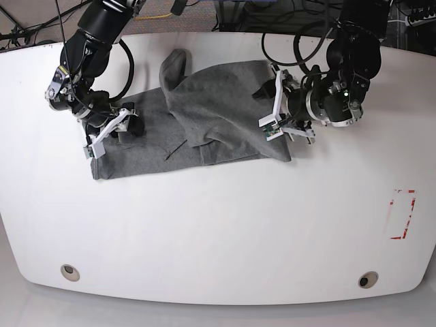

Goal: Fold the T-shirt properly
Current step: 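Lay the folded end onto the strip and release with the left gripper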

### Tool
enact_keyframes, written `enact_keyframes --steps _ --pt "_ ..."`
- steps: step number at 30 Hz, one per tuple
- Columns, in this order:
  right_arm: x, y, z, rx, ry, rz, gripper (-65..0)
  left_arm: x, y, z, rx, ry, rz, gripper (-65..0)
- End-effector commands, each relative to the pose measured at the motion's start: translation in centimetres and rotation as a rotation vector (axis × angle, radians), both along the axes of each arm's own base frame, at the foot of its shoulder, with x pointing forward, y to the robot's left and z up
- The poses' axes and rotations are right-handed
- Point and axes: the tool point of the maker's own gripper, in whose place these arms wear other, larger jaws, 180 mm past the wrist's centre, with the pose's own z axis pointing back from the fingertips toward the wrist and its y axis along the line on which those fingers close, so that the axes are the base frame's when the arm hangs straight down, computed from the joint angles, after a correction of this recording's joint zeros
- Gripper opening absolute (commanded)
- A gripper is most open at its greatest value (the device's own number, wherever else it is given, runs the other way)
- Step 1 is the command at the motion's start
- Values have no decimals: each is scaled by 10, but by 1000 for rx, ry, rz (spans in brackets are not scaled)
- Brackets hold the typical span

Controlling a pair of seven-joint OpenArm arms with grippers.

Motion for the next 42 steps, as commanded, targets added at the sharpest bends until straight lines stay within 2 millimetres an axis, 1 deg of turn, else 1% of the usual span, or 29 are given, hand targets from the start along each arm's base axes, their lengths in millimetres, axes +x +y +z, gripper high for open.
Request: enact_keyframes --steps 1,2,3,5,7,9,11,12,13,15,18,20,21,22,23,25,27,29,31,33,35,36,38,40,42 --pt "16 1 31 -21 -99 6 -201 -1 9 -5 -13 10 11 -299" --pt "16 3 38 -39 -112 14 -176 -5 16 -11 -4 30 18 -299" --pt "16 4 43 -52 -118 20 -165 -7 20 -15 3 40 22 -299" --pt "13 5 52 -80 -124 33 -159 -10 32 -26 25 71 36 -299" --pt "13 17 58 -58 -136 56 -159 -13 39 -33 39 96 48 -299" --pt "14 36 64 -11 -153 112 -160 -14 48 -37 48 111 72 -299" --pt "13 52 63 29 -154 155 -160 -14 54 -37 47 113 95 -299" --pt "13 63 62 51 -155 188 -160 -15 57 -37 47 111 109 -299" --pt "13 74 61 67 -151 220 -160 -13 60 -34 46 100 119 -299" --pt "11 90 56 81 -135 267 -160 -13 61 -27 42 81 124 -299" --pt "7 113 47 104 -102 339 -160 -17 56 -6 25 13 113 -299" --pt "6 125 42 131 -92 365 -160 -18 50 11 6 -38 106 -299" --pt "7 129 40 141 -92 370 -160 -19 47 16 -7 -49 102 -299" --pt "6 133 39 151 -91 376 -160 -19 41 21 -32 -57 99 -299" --pt "5 140 35 165 -83 389 -160 -20 30 26 -85 -53 101 -299" --pt "2 149 26 186 -58 405 -162 -20 19 32 -152 -44 105 -299" --pt "0 151 20 205 -40 405 -162 -21 10 33 -185 -35 109 -299" --pt "0 152 17 213 -35 400 -162 -23 -1 27 -201 -14 113 -299" --pt "0 152 18 219 -43 391 -162 -27 -8 15 -185 11 112 -299" --pt "1 152 19 224 -54 386 -163 -32 -15 2 -162 41 109 -299" --pt "3 152 21 228 -61 380 -178 -37 -19 -15 -124 79 109 -299" --pt "5 151 23 226 -70 380 -192 -39 -18 -23 -104 93 112 -299" --pt "8 150 32 213 -99 383 -252 -43 -12 -41 -54 128 129 -299" --pt "10 149 38 203 -122 382 -304 -47 -6 -53 -17 155 138 -299" --pt "13 141 40 199 -131 358 -361 -50 -2 -60 1 174 144 -299"
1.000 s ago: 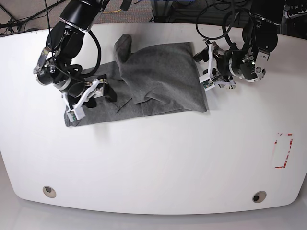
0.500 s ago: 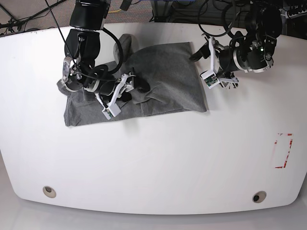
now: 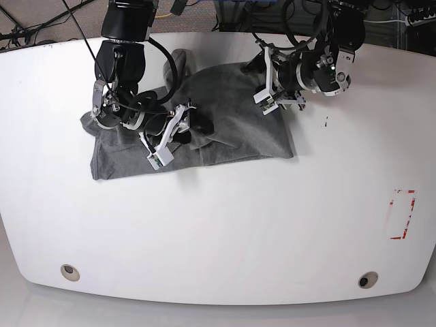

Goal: Fold the T-shirt properly
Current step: 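Lay the folded end onto the strip and release with the left gripper, then grasp the shirt edge with the right gripper and pull it outward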

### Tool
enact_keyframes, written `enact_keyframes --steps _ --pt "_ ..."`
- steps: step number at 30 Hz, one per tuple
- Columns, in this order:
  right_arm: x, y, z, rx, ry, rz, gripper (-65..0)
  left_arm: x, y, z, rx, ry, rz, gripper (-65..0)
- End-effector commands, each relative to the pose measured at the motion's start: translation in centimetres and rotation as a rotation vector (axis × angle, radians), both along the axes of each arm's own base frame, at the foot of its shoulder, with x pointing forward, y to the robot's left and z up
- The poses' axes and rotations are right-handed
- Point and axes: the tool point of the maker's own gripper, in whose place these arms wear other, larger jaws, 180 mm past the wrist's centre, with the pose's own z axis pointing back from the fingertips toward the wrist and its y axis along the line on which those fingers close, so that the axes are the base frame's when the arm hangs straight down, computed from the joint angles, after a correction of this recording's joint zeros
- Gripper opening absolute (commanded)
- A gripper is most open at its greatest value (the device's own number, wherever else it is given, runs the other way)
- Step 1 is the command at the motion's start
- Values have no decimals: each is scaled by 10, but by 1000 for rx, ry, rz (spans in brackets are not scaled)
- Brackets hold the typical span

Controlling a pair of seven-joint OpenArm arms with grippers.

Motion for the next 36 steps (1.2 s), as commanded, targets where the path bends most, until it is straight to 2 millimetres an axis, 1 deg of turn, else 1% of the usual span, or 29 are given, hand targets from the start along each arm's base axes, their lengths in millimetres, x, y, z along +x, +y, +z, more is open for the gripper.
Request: enact_keyframes --steps 1,2,4,5,7,8,10,12,14,16,17,19,21,22,23,26,28,32,36 --pt "15 -10 18 23 -68 -41 -387 -9 19 -19 113 49 -4 -299" --pt "16 -15 19 22 -71 -58 -426 -10 20 -19 115 50 -4 -299" --pt "23 -20 24 22 -87 -75 -465 -11 22 -20 119 53 -4 -299" --pt "26 -23 25 18 -92 -82 -479 -11 27 -21 132 53 -6 -299" --pt "28 -29 26 13 -96 -96 -482 -11 31 -22 144 53 -8 -299" --pt "30 -35 28 13 -101 -116 -477 -11 33 -21 145 52 -10 -299" --pt "32 -44 29 14 -104 -147 -477 -11 32 -20 139 48 -10 -299" --pt "33 -58 30 -3 -108 -172 -477 -11 32 -19 139 47 -11 -299" --pt "34 -62 31 -15 -113 -165 -476 -9 31 -15 135 34 -12 -299" --pt "39 -51 35 -23 -125 -128 -442 -6 29 -11 132 16 -15 -299" --pt "39 -45 35 -24 -125 -108 -404 -5 28 -7 129 4 -16 -299" --pt "38 -31 36 -16 -129 -70 -300 -2 26 -2 126 -17 -19 -299" --pt "37 -18 37 1 -130 -49 -209 0 24 3 120 -34 -21 -299" --pt "37 -11 38 15 -132 -42 -173 1 23 5 117 -41 -21 -299" --pt "37 -10 37 20 -131 -44 -160 2 22 7 114 -47 -22 -299" --pt "40 -4 32 61 -119 -54 -176 2 21 7 113 -47 -21 -299" --pt "49 3 33 94 -120 -60 -192 3 21 7 113 -49 -21 -299" --pt "58 21 20 140 -75 -37 -219 4 22 9 113 -55 -22 -299" --pt "64 30 14 174 -74 -36 -247 4 21 9 112 -55 -22 -299"
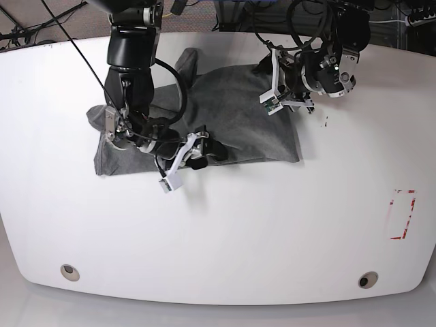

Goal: Fold the T-shirt properly
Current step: 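Grasp the shirt edge with the right gripper and pull it outward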

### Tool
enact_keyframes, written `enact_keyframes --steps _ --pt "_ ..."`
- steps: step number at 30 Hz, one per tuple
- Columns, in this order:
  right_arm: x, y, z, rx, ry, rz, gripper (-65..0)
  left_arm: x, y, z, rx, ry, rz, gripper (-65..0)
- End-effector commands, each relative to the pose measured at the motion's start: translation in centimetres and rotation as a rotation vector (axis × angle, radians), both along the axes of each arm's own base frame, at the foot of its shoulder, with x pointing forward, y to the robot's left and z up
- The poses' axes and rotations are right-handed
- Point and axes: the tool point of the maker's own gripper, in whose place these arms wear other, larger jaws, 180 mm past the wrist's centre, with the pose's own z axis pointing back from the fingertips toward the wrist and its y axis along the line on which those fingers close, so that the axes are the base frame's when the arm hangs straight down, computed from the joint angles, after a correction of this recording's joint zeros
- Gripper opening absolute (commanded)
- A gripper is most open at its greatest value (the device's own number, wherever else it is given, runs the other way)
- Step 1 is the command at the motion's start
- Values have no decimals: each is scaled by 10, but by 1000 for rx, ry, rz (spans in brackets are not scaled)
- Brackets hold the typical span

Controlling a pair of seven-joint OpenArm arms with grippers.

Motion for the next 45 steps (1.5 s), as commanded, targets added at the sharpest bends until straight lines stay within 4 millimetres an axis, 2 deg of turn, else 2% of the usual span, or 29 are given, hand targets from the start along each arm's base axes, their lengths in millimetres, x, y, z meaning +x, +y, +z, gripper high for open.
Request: enact_keyframes --steps 1,8,11,15,18,21,22,31,35,37,45 --pt "10 0 10 25 -41 1 -252 5 1 5 5 -21 4 -299" --pt "11 25 5 56 -40 42 -331 4 1 5 5 -19 4 -299" --pt "10 31 7 66 -57 50 -336 4 1 5 5 -21 4 -299" --pt "12 26 7 61 -67 40 -349 4 1 5 5 -21 4 -299" --pt "14 24 7 60 -66 30 -457 4 1 5 5 -21 4 -299" --pt "16 23 7 57 -69 29 -639 4 1 5 5 -19 4 -299" --pt "16 23 8 55 -70 29 -650 4 1 5 5 -19 4 -299" --pt "19 5 7 26 -78 17 -650 4 3 4 10 -18 3 -299" --pt "24 -7 24 -3 -140 11 -650 4 4 3 12 -16 3 -299" --pt "29 -19 31 -17 -154 -27 -650 4 4 3 14 -15 4 -299" --pt "39 -40 36 -37 -169 -79 -650 3 4 2 14 -14 4 -299"
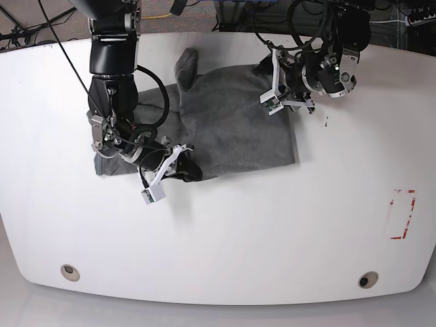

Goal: Fold the T-shirt properly
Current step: 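Grasp the shirt edge with the right gripper and pull it outward, then grasp the shirt edge with both grippers and lift it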

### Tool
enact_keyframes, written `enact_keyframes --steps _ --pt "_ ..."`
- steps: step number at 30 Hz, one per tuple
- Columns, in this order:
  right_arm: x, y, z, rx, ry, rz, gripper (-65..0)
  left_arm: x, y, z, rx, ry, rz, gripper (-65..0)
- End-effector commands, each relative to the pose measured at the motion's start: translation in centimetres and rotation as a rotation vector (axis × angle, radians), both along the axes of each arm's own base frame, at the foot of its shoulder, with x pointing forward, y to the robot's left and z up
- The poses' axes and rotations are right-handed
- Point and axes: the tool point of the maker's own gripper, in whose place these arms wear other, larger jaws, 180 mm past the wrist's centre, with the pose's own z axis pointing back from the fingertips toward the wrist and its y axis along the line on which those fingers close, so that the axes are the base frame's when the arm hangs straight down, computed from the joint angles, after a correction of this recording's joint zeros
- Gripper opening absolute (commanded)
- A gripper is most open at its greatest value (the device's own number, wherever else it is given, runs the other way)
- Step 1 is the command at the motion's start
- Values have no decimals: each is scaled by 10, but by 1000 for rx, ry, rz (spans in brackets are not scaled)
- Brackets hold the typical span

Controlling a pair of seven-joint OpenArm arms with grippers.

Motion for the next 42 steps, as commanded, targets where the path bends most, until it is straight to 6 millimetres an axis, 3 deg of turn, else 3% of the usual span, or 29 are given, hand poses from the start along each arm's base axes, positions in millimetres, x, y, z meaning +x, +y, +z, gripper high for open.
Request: enact_keyframes --steps 1,11,14,22,27,31,34,40,42 --pt "16 -7 23 13 -70 -19 -633 4 3 3 10 -15 4 -299" --pt "16 -30 25 -36 -80 -28 -469 8 1 11 4 -43 -1 -299" --pt "0 -37 27 -56 -72 1 -392 13 -4 23 -7 -85 -8 -299" --pt "-64 -32 39 34 -78 68 -166 28 -11 51 -30 -185 -22 -299" --pt "-98 -34 40 6 -69 113 -163 38 -1 57 -30 -209 25 -310" --pt "-124 -36 34 -29 -43 144 -163 66 17 73 -82 -257 203 -388" --pt "-142 -41 26 -55 -3 161 -163 76 28 78 -124 -267 326 -404" --pt "-172 -50 5 -82 88 172 -163 84 16 87 -163 -284 327 -410" --pt "-180 -50 1 -82 112 176 -163 81 7 79 -168 -257 303 -460"
